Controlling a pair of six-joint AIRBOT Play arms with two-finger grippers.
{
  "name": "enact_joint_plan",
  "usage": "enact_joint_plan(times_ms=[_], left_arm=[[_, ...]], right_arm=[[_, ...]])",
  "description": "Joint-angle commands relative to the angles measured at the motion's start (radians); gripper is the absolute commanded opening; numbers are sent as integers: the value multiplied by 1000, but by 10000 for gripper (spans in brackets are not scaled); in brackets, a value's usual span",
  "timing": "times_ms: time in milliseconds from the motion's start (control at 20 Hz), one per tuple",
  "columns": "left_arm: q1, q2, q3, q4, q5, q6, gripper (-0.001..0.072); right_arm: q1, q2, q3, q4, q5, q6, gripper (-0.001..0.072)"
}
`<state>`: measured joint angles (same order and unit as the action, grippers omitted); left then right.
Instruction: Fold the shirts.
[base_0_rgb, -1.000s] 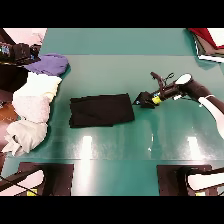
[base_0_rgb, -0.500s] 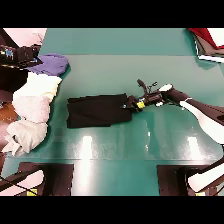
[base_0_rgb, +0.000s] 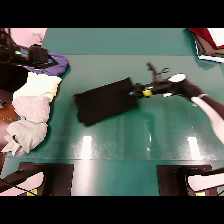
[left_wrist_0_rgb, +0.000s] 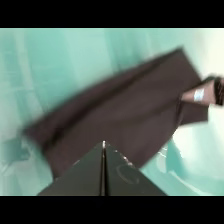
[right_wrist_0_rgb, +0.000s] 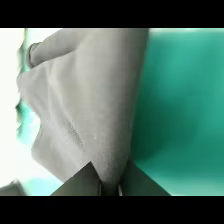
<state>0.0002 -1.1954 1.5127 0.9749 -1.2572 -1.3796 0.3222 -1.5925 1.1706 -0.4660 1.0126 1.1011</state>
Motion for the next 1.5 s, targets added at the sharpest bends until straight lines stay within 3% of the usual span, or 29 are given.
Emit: enact_joint_plan(times_ms=[0, 250, 450, 700, 900, 950, 1050, 1100, 1200, 1300, 1450], left_arm=[[-145, 0, 0, 2, 83, 0, 25], [-304, 0, 0, 3, 249, 0, 24], [-371, 0, 0, 4, 296, -1, 25], [-380, 0, 0, 18, 267, -1, 25], [-380, 0, 0, 24, 270, 0, 24], [-380, 0, 0, 31, 270, 0, 25], [-380, 0, 0, 51, 269, 0, 25], [-380, 0, 0, 55, 269, -1, 25], [-380, 0, 0, 54, 267, -1, 25], [-380, 0, -1, 58, 258, 0, 25], [-380, -1, -14, 58, 269, -1, 25]], right_arm=[[-212, 245, -145, -188, -108, 71, 12], [-808, 554, -342, -297, -93, 77, 12], [-1192, 591, -429, -297, -104, 73, 12], [-1352, 573, -479, -299, -151, 85, 13], [-1355, 573, -480, -457, -144, 114, 15], [-1355, 573, -480, -502, -121, 114, 40], [-1355, 573, -479, -626, -89, 113, 425], [-1355, 573, -473, -701, -61, 113, 485], [-1355, 574, -432, -883, 24, 121, 484], [-1355, 574, -365, -943, 74, 211, 478], [-1282, 591, -278, -727, 72, 226, 477]])
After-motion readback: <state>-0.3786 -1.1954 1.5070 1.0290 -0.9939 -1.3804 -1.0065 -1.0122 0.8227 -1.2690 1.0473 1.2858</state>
